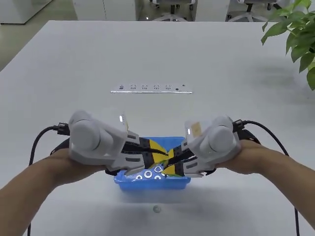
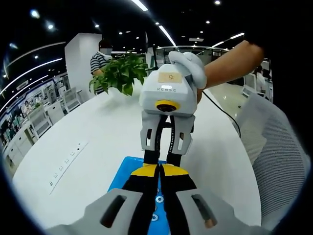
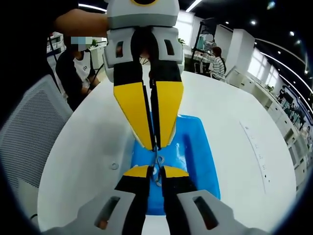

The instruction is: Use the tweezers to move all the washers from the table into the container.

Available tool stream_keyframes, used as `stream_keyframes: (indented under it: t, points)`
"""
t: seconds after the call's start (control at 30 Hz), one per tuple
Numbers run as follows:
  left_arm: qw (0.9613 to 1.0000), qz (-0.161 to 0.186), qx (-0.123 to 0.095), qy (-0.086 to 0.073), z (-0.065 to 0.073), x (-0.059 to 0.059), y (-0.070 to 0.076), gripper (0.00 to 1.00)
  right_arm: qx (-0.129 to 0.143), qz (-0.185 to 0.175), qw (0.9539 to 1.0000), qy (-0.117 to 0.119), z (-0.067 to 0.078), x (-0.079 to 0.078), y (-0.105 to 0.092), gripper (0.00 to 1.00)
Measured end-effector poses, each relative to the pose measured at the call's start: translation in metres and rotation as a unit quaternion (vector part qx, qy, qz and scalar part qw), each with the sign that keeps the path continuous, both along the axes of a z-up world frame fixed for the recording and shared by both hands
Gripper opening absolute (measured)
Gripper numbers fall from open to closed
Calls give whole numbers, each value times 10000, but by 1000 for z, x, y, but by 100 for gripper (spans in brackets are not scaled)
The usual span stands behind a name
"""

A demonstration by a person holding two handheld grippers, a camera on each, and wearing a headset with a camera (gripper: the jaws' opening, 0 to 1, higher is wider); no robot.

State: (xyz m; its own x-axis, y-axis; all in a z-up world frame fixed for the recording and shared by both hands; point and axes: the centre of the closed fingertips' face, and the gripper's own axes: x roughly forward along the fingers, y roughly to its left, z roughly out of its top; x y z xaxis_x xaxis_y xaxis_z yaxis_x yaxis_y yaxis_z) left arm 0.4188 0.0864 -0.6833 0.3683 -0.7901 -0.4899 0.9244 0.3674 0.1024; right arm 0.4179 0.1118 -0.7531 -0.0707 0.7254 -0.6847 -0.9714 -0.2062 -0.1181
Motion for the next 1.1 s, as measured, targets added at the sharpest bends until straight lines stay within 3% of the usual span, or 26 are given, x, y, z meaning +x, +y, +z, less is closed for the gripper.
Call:
stream_keyframes:
  t: [0.8, 1.1]
  points:
    - [9998, 144, -164, -37, 27, -3, 7, 6, -49, -299, 9995, -20, 18, -7, -10, 30]
    - [9996, 167, -217, -49, 42, -13, 11, 5, 3, -533, 9986, -32, 30, -11, -14, 41]
